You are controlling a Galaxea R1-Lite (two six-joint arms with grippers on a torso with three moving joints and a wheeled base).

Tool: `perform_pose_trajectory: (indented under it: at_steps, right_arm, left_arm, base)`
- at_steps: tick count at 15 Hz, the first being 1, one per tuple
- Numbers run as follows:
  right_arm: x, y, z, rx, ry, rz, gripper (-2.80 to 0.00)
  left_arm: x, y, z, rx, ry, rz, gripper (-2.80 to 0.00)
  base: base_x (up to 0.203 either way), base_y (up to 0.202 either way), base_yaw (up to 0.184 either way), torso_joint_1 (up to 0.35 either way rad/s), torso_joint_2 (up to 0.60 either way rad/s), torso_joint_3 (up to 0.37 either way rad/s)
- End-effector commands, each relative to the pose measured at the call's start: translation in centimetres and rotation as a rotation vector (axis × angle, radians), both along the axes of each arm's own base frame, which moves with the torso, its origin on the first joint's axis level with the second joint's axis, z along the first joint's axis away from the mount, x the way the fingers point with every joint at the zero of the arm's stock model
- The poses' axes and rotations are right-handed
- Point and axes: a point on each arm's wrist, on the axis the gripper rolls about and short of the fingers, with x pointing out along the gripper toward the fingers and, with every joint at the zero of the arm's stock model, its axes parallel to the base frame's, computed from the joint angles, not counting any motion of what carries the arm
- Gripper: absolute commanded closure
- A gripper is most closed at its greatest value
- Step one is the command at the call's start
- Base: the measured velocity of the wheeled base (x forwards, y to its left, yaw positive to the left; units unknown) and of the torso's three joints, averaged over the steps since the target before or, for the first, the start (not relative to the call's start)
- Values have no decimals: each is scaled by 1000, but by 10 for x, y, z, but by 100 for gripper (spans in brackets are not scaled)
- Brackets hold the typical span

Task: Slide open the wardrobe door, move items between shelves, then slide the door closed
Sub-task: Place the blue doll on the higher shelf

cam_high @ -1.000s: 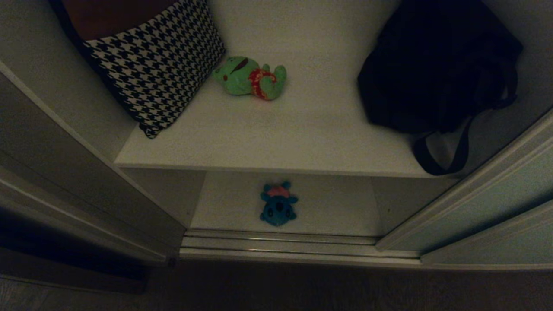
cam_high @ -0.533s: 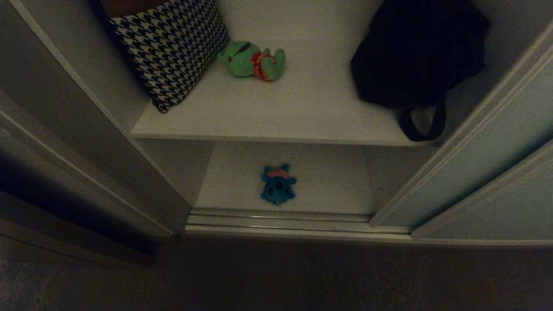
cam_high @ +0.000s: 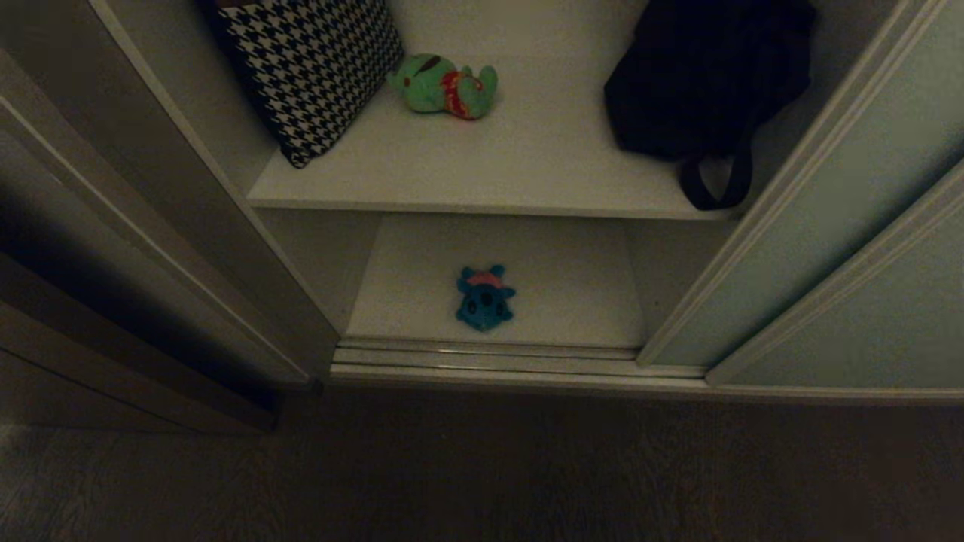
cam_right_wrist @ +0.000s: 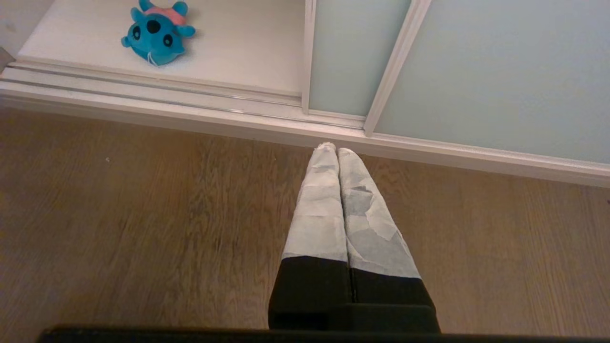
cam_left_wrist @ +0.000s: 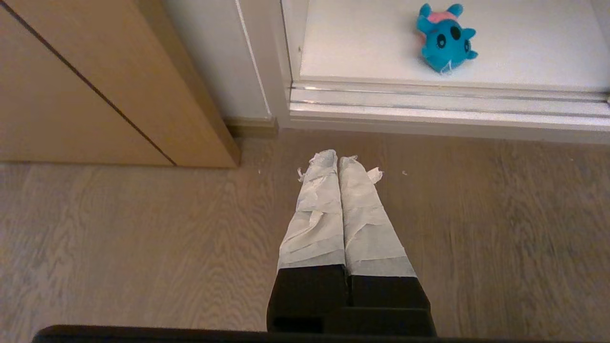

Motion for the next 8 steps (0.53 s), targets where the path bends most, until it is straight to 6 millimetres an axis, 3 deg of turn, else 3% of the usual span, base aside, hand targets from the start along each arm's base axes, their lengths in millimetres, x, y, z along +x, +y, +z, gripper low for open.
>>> perform_pose_trajectory:
  at_steps: [1,8]
  right_arm:
    - [0,0,0,-1,-2,2,0]
    - [0,0,0,-1,-2,2,0]
  left_arm:
    - [0,0,0,-4,8,6,0]
    - [0,0,0,-30,4,13,0]
  base:
    - [0,0,0,0,0,0]
    - [0,0,0,4,3,-143]
